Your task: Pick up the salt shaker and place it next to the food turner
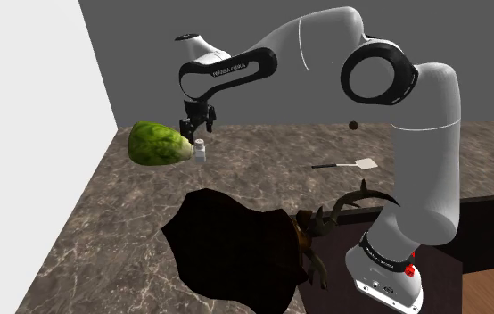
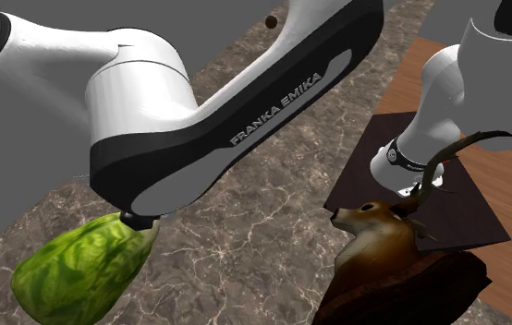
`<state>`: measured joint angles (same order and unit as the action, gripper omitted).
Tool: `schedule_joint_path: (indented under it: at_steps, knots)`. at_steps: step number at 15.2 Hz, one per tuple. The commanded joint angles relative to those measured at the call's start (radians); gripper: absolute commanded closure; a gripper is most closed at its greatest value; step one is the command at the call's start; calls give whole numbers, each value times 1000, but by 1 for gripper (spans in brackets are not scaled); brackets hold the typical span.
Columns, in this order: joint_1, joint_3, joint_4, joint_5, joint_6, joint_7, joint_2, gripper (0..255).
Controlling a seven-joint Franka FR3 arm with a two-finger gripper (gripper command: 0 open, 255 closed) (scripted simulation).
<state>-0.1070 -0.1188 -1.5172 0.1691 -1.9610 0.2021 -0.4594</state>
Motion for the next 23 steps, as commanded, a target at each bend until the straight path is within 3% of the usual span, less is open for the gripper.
schedule_joint_path:
  at_steps: [1, 6, 13, 14, 23]
  knots:
    - [-1, 1, 1, 3, -17, 3, -18, 0]
    - [2, 4, -32, 8, -69, 6, -37, 0]
    - [1, 4, -31, 8, -68, 6, -37, 0]
    - [1, 4, -31, 8, -68, 6, -37, 255]
    - [1, 4, -31, 8, -68, 6, -37, 255]
